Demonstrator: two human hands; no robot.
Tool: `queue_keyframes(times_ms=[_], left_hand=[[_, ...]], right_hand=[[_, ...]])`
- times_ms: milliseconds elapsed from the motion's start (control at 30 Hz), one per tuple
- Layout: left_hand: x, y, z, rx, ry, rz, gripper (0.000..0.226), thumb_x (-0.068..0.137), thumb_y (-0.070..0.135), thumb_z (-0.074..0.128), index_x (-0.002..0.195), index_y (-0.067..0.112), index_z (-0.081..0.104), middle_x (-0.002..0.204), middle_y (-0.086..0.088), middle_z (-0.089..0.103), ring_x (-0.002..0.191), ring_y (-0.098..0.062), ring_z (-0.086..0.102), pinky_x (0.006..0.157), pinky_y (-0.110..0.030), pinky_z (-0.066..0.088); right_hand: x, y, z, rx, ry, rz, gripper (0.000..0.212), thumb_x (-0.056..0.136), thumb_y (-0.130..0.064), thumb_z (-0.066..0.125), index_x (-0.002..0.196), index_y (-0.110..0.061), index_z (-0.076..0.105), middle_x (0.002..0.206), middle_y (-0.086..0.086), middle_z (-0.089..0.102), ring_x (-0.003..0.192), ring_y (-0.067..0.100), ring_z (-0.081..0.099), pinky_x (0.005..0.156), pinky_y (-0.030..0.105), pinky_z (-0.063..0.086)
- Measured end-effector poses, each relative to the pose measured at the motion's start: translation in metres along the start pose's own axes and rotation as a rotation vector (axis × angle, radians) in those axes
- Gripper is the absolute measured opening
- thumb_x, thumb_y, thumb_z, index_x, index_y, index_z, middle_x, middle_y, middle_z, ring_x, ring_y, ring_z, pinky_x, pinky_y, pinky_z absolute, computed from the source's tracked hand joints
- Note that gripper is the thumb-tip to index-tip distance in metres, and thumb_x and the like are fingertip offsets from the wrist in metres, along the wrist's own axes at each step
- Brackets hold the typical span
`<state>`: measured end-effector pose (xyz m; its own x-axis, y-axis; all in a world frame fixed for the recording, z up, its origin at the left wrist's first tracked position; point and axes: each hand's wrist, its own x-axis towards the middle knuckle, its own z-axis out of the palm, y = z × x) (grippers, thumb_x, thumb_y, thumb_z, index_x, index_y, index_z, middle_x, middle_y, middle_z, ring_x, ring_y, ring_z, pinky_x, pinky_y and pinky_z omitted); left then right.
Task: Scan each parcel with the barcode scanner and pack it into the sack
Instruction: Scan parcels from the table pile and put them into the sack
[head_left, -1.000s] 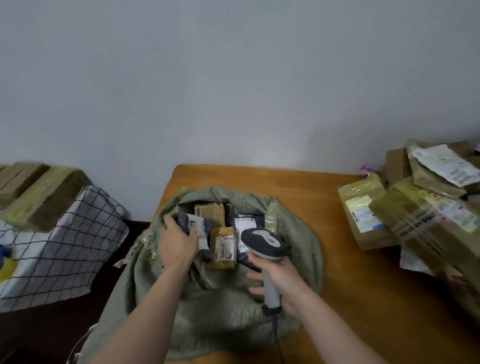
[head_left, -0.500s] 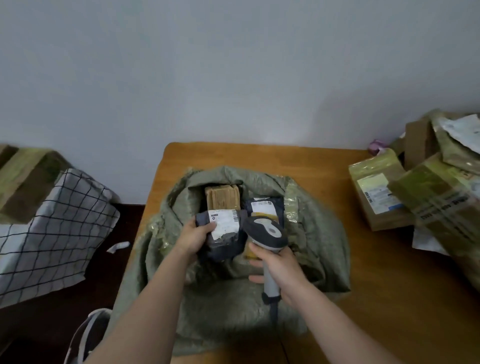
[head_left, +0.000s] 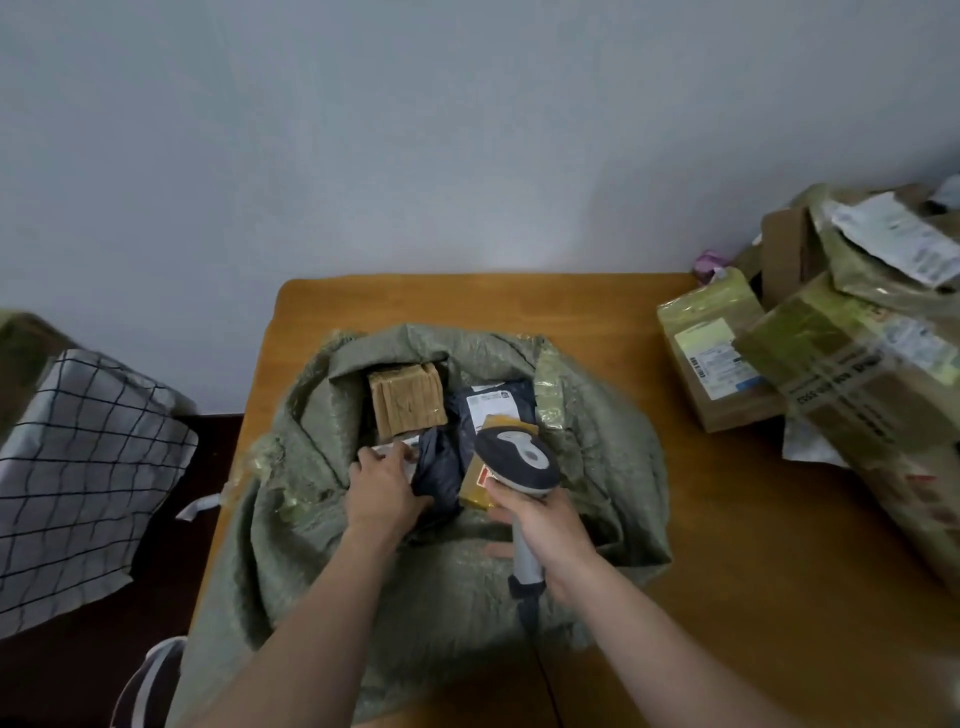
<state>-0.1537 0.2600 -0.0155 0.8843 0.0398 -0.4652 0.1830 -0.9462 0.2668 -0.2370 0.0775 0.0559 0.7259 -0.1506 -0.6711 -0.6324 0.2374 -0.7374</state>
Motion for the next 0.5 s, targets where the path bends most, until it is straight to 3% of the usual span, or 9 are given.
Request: queue_keyframes(times_ms=[167, 367, 500], left_hand=[[-0.008, 0.015, -0.004, 0.083, 0.192, -0.054, 0.074, 0.08, 0.082, 0.059, 0.134, 0.032, 0.057, 0.132, -0.014, 0.048, 0.126, -0.037, 0.044, 0.104, -0.05, 0.039], [-0.027, 0.088, -0.018, -0.099, 0.34, 0.1, 0.059, 0.087, 0.076, 0.052, 0.116, 0.026, 0.063, 0.126, -0.017, 0.057, 0.121, -0.04, 0.05, 0.101, -0.051, 0.043], [-0.043, 0.156, -0.021, -0.281, 0.291, 0.301, 0.059, 0.087, 0.073, 0.058, 0.123, 0.027, 0.059, 0.121, -0.006, 0.059, 0.111, -0.027, 0.057, 0.09, -0.041, 0.05]], right_hand=[[-0.006, -0.006, -0.024, 0.052, 0.037, -0.036, 0.051, 0.089, -0.026, 0.079, 0.135, -0.019, 0.058, 0.118, 0.005, 0.073, 0.094, 0.019, 0.077, 0.075, 0.043, 0.065], [-0.02, -0.026, -0.079, 0.172, 0.101, -0.099, 0.043, 0.089, -0.019, 0.079, 0.128, -0.013, 0.063, 0.108, 0.01, 0.076, 0.088, 0.028, 0.078, 0.064, 0.036, 0.061], [-0.033, -0.042, -0.125, 0.255, 0.17, -0.156, 0.04, 0.088, -0.015, 0.08, 0.124, -0.012, 0.064, 0.107, 0.011, 0.077, 0.085, 0.031, 0.078, 0.06, 0.037, 0.059]])
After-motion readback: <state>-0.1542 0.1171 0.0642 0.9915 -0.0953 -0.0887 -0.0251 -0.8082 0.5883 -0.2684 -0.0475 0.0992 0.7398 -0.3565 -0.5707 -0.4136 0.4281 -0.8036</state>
